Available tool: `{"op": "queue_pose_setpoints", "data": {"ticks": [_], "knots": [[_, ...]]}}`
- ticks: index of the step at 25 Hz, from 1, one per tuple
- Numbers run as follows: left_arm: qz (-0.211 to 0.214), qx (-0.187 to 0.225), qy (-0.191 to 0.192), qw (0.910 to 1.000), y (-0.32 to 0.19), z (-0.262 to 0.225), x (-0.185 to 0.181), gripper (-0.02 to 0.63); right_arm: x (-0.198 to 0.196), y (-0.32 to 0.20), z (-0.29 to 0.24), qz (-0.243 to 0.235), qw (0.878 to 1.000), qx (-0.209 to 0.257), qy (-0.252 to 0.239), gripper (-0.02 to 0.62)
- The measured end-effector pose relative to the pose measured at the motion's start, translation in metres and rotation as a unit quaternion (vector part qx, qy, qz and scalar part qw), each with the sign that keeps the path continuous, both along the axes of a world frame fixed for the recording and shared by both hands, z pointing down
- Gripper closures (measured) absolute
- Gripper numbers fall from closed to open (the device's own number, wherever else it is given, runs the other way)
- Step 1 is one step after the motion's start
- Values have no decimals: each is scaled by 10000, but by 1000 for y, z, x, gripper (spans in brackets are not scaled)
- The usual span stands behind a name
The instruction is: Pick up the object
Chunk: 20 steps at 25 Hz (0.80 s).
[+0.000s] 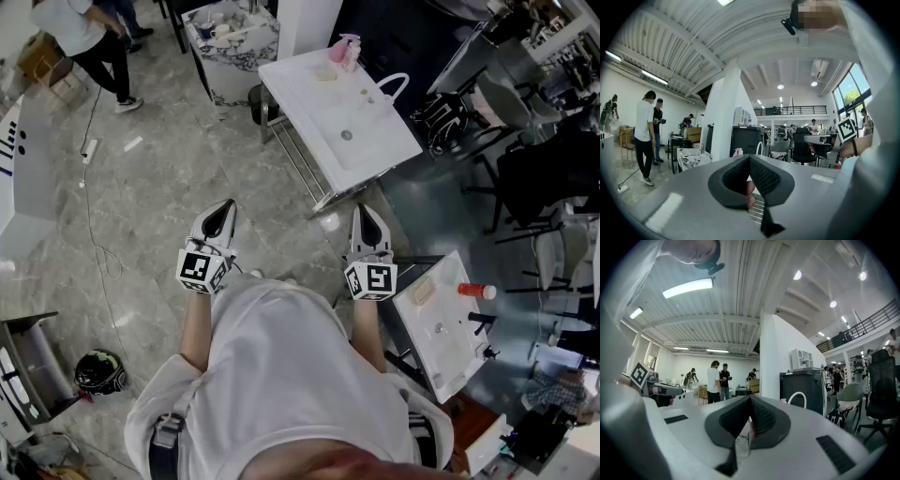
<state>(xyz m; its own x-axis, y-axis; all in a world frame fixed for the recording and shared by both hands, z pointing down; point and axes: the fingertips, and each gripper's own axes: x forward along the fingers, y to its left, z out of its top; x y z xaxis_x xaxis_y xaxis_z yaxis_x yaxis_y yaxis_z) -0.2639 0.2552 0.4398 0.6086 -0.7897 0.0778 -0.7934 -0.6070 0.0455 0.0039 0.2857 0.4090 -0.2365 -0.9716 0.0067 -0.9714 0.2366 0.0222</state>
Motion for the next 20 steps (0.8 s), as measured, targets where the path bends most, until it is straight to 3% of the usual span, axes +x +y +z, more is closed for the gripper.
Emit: {"op": "queue_pose_setpoints", "data": {"ticks": [13, 20], "knots": [[162, 37, -125, 9998, 6, -1, 12, 607, -9, 9, -8, -87, 9998, 135, 115, 594], [-66, 92, -172, 9998, 7, -6, 11, 607, -2, 22, -1, 50, 9999, 42, 83, 594]]}}
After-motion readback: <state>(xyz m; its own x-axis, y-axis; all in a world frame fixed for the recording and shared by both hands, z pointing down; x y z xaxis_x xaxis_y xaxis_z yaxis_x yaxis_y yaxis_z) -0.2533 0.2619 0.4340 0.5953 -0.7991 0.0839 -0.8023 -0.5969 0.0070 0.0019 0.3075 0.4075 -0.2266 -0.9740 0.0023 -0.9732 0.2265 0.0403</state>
